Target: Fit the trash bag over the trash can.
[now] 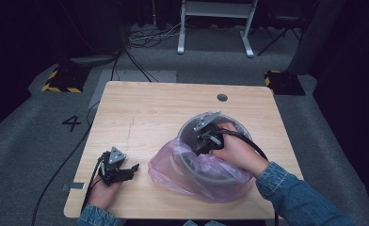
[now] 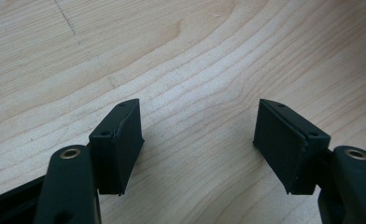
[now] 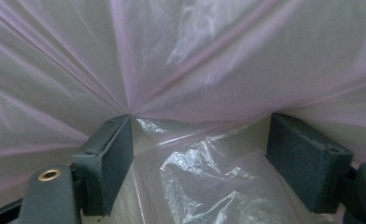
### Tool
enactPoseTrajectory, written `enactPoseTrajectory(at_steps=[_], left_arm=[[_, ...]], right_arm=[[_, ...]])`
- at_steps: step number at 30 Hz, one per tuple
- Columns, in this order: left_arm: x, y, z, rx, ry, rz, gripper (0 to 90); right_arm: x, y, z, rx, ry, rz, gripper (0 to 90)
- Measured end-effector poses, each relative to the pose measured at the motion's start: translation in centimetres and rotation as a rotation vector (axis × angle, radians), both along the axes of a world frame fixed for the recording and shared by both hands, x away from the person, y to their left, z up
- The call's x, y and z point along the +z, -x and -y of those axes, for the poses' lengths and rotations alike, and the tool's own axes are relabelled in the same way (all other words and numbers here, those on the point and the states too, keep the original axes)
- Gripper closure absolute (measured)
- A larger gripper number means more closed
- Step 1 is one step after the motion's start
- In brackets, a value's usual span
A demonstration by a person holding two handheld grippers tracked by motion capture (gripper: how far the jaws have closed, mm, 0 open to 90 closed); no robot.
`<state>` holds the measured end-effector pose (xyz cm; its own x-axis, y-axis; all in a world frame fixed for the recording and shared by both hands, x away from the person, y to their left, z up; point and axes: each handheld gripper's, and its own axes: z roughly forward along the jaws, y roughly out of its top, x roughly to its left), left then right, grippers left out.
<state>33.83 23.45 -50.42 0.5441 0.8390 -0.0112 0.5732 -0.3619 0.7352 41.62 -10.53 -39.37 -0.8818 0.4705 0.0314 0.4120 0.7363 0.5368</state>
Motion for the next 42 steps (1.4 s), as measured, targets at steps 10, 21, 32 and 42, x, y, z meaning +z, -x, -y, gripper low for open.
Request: enactPoseTrajectory(at_steps=[10, 21, 32, 42], left_arm=[[0.0, 0.0, 0.0, 0.000, 0.000, 0.000, 32.4], [0.0, 0.0, 0.0, -0.001, -0.001, 0.000, 32.2], [0.0, 0.0, 0.0, 0.000, -0.001, 0.000, 32.2], [0.0, 0.0, 0.0, 0.000, -0.002, 0.001, 32.0]], right_arm=[[-1.8, -0.1, -0.2, -0.007, 0.099, -0.089, 22.8], [1.2, 0.2, 0.4, -0.059, -0.073, -0.036, 23.2], [7.0, 2.1, 2.3, 0.037, -0.301, 0.046, 24.1], [8.4, 3.6, 3.4, 0.031, -0.301, 0.018, 26.9]])
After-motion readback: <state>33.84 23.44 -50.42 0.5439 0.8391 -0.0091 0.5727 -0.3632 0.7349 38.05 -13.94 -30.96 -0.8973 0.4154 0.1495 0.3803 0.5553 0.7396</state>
